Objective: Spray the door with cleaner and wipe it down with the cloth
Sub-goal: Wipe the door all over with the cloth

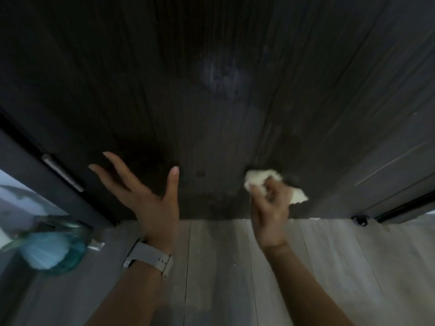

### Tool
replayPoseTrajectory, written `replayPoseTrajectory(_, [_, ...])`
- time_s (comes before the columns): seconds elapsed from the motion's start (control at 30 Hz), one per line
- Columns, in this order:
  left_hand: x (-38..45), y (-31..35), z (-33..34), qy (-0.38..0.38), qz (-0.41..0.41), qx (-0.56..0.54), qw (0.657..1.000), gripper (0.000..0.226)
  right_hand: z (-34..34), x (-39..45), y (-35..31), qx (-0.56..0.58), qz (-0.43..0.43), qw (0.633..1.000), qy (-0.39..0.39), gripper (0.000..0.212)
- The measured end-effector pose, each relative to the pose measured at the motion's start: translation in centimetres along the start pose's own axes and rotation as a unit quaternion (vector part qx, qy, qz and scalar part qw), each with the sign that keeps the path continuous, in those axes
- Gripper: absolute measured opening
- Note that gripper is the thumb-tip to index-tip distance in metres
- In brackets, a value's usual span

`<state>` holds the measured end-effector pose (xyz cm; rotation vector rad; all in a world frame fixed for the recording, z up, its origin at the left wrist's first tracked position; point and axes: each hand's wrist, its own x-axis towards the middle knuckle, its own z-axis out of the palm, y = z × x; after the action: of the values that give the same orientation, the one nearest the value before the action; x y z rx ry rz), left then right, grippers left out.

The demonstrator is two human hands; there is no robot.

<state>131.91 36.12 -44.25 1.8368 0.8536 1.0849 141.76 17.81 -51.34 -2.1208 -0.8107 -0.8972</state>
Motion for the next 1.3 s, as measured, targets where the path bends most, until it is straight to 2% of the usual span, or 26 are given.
replayPoseTrajectory(0.07, [0.0,-0.1,0.2,-0.024,0.021,0.014,0.999,0.106,0.8,-2.5,0.7,-0.026,-0.044,0.993,-0.110,0.037])
replayPoseTrajectory(0.1, [-0.1,-0.1,0.5,-0.035,0.022,0.018,0.999,0.106,0.7,-2.9,1.0,-0.037,-0.062,0.987,-0.141,0.038])
replayPoseTrajectory(0.17, [-0.1,0.0,1.0,-0.042,0.018,0.027,0.999,0.107,-0.1,-1.7,1.3,-0.029,-0.097,0.983,-0.150,0.039])
replayPoseTrajectory(0.27, [-0.1,-0.1,1.3,-0.024,0.022,0.039,0.999,0.107,-2.8,3.5,0.1,-0.018,-0.137,0.989,-0.051,0.052])
replayPoseTrajectory(0.37, [0.0,-0.4,1.5,-0.015,0.021,0.043,0.999,0.108,-4.8,9.4,-2.2,-0.007,-0.093,0.990,0.109,0.058])
replayPoseTrajectory(0.43, [0.1,-0.3,1.5,-0.014,0.019,0.042,0.999,0.108,-3.9,9.7,-2.8,-0.014,-0.062,0.989,0.131,0.057])
replayPoseTrajectory(0.47, [0.1,-0.3,1.3,-0.012,0.019,0.041,0.999,0.107,-2.9,8.3,-2.8,-0.014,-0.060,0.993,0.098,0.058])
replayPoseTrajectory(0.53, [0.1,-0.3,1.1,-0.005,0.026,0.044,0.999,0.103,-0.3,3.1,-2.0,-0.022,-0.069,0.997,-0.040,0.049])
replayPoseTrajectory(0.57, [0.1,-0.4,1.0,-0.005,0.027,0.047,0.998,0.102,0.8,0.3,-1.4,-0.040,-0.087,0.989,-0.113,0.039])
replayPoseTrajectory(0.63, [0.1,-0.5,0.8,-0.012,0.026,0.052,0.998,0.102,1.6,-2.5,-0.4,-0.064,-0.106,0.966,-0.229,0.037])
replayPoseTrajectory(0.7, [0.1,-0.6,0.8,-0.020,0.030,0.057,0.998,0.100,1.1,-1.4,-0.1,-0.056,-0.128,0.954,-0.265,0.038])
replayPoseTrajectory(0.77, [0.1,-0.7,0.7,-0.022,0.029,0.059,0.998,0.095,-0.3,1.8,-0.8,-0.047,-0.186,0.958,-0.211,0.034])
replayPoseTrajectory(0.83, [0.1,-0.6,0.7,-0.014,0.024,0.043,0.999,0.086,-2.4,6.6,-2.6,-0.036,-0.218,0.970,-0.097,0.034])
replayPoseTrajectory(0.93, [0.3,-0.3,0.9,-0.002,0.021,0.024,0.999,0.076,-4.9,12.9,-5.6,-0.015,-0.155,0.985,0.080,0.047])
replayPoseTrajectory(1.0, [0.3,-0.2,0.8,0.004,0.019,0.014,1.000,0.071,-4.3,13.5,-6.4,-0.010,-0.117,0.985,0.128,0.048])
replayPoseTrajectory(1.07, [0.3,-0.1,0.6,-0.003,0.013,0.014,1.000,0.071,-2.2,10.6,-6.0,-0.015,-0.145,0.988,0.057,0.047])
replayPoseTrajectory(1.13, [0.4,-0.3,0.4,-0.011,0.011,0.026,1.000,0.071,0.3,5.6,-4.7,-0.030,-0.186,0.979,-0.080,0.034])
replayPoseTrajectory(1.2, [0.5,-0.4,0.1,-0.017,0.012,0.028,0.999,0.075,1.6,2.0,-3.8,-0.051,-0.191,0.959,-0.201,0.036])
replayPoseTrajectory(1.23, [0.5,-0.3,0.0,-0.017,0.014,0.025,0.999,0.078,1.7,1.4,-3.6,-0.057,-0.186,0.952,-0.237,0.040])
replayPoseTrajectory(1.3, [0.7,-0.2,-0.3,-0.009,0.021,0.021,1.000,0.086,1.3,2.6,-3.8,-0.056,-0.199,0.951,-0.231,0.039])
